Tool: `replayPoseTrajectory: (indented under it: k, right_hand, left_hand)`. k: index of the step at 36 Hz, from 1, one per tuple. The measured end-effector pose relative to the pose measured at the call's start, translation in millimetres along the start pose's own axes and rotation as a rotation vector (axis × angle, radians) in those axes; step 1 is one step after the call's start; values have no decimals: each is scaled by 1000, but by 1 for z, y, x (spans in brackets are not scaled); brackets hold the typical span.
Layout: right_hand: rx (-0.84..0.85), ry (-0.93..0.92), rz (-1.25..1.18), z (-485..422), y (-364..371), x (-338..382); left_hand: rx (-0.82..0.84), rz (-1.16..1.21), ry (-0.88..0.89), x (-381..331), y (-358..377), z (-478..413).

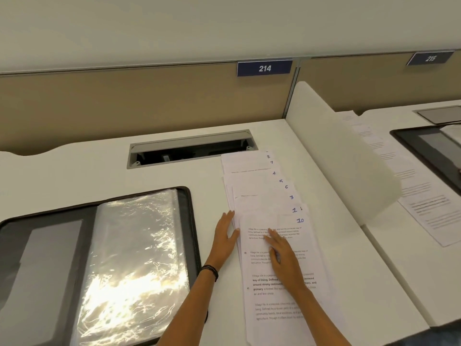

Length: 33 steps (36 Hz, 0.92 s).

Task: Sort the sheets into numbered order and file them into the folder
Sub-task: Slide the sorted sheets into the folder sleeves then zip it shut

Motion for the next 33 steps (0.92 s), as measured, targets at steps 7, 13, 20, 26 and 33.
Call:
replayPoseTrajectory:
  k: [7,13,20,26,33]
  right_hand:
    - [-8,-14,24,-1,1,-2]
    - [-10,-15,29,-1,1,-2]
    - [-14,-20,29,-1,0,-2]
    - [-14,-15,30,-1,1,-2]
    - [-32,-44,23,-1,1,-3]
  left_hand:
    - [-8,-1,-10,3,0,1]
    - [-6,-13,-26,1,1,2]
    - [-21,3,-21,1,-1,4]
    - [-33,28,26,-2,1,4]
    - [-90,-118,81,-10,2,-9]
Point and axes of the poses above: each hand's wrist, its own z-axis away from the middle knuckle, its own y-axis out of the palm, x = y × z, the point moved 7 cm from there along -z, towards the middle knuckle, and after that the axes turned 5 degrees about -z, right-handed, at the moved point
